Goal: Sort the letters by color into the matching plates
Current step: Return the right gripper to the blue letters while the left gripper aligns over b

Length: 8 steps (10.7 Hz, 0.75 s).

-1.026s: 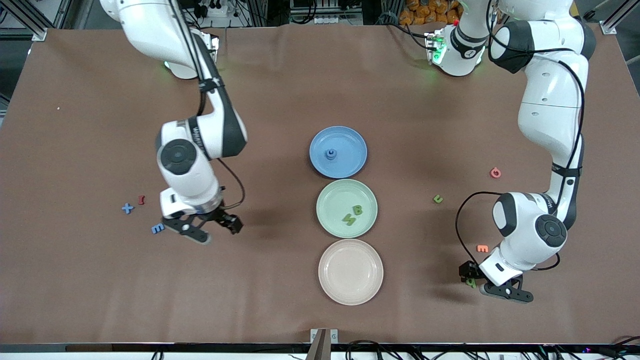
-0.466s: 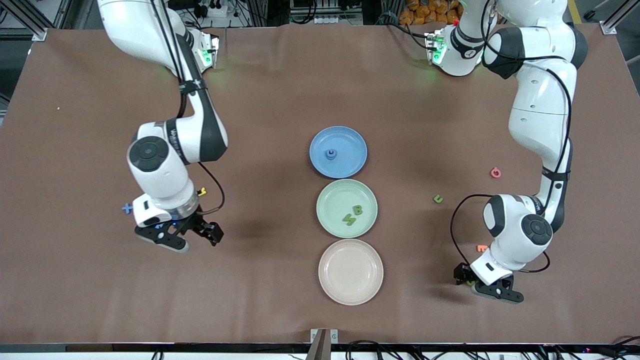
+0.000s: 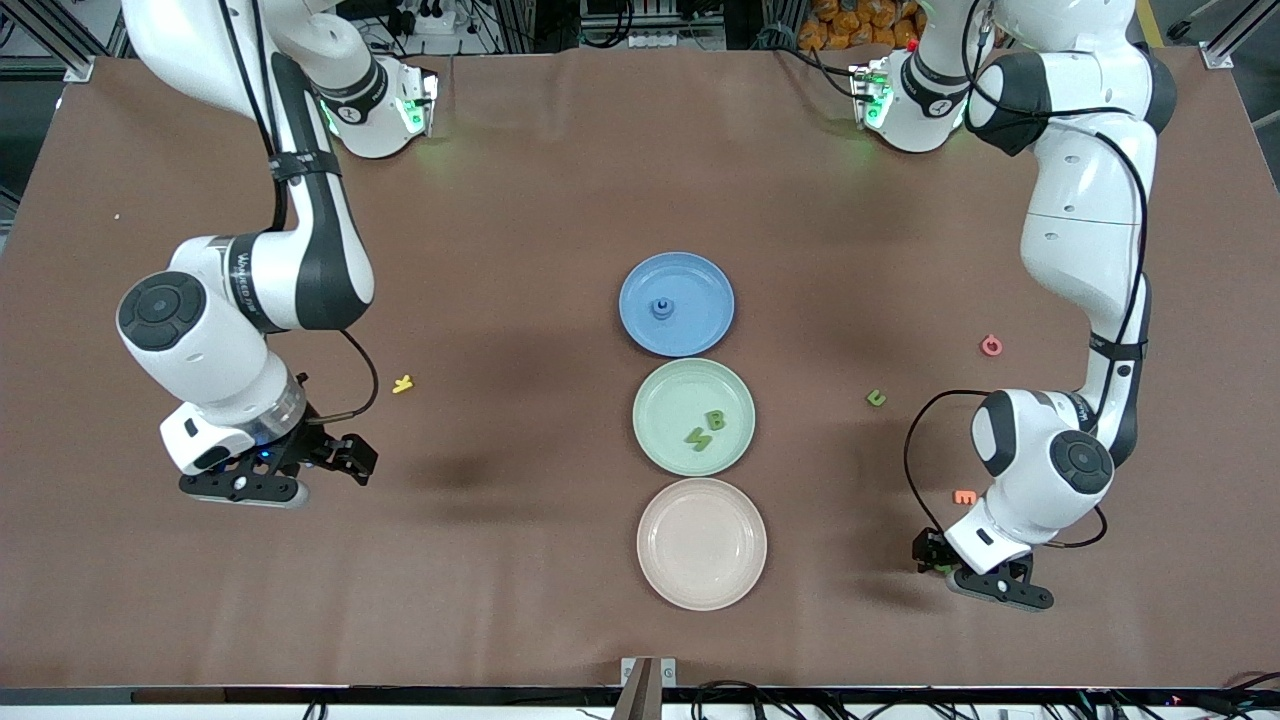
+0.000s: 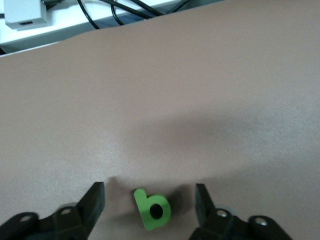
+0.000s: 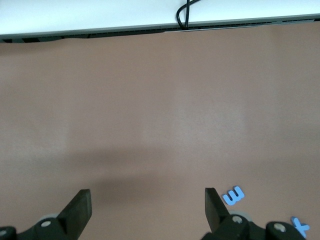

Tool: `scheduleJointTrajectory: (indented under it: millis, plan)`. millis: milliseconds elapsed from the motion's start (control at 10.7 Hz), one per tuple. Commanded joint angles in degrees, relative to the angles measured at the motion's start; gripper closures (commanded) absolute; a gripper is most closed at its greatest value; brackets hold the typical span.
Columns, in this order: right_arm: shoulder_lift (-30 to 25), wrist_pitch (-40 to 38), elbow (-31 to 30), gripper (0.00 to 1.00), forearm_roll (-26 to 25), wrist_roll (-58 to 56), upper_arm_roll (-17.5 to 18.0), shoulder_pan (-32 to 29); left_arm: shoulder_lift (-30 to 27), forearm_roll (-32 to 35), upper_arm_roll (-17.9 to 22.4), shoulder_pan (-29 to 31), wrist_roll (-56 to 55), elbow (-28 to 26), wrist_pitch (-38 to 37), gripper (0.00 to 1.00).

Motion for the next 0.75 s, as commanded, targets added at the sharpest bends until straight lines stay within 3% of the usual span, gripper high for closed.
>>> scheduleJointTrajectory:
  millis: [0, 187, 653]
  plan:
    - [-0.5, -0.5, -0.7, 0.0, -4.4, -2.1, 0.8, -1.3, -2.3, -5.9, 0.4, -0.2, 0.3, 0.1, -11.1, 0.23]
    - [-0.8, -0.9, -1.2, 0.0, -6.1, -7.9, 0.8, -2.5, -1.8, -5.9, 0.4, -0.1, 0.4, 0.6, -12.2, 0.25]
    - [-2.1, -1.0, -1.5, 0.0, -5.4, -9.6, -1.4, -5.7, 0.4, -5.9, 2.6, -0.8, 5.9, 4.5, -12.1, 0.29]
